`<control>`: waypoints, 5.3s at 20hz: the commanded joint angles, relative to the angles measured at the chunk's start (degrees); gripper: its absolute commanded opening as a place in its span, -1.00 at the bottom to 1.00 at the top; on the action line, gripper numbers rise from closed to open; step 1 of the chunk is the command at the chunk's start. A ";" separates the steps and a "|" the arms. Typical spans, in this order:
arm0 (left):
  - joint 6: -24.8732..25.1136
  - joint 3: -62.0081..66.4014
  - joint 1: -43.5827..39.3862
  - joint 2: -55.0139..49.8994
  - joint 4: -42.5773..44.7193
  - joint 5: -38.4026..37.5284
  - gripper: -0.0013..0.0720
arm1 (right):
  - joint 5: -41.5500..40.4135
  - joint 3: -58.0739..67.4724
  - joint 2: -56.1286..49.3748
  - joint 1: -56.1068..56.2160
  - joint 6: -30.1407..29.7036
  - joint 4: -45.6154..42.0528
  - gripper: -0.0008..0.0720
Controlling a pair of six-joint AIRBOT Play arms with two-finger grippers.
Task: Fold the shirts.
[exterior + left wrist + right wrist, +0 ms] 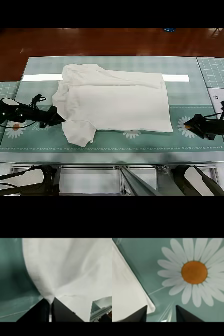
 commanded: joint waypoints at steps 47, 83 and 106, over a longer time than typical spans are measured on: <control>-10.51 65.29 -15.21 46.97 30.10 -8.61 -0.90 | 20.39 66.07 20.11 25.05 8.07 -7.82 -0.91; -7.85 52.54 -11.74 -23.08 17.11 -23.61 -0.90 | 12.61 47.21 -40.79 25.86 -2.89 3.04 -0.91; -11.72 16.39 -0.76 7.93 23.58 -12.59 0.42 | -0.66 21.46 -16.24 12.13 1.25 -6.25 0.15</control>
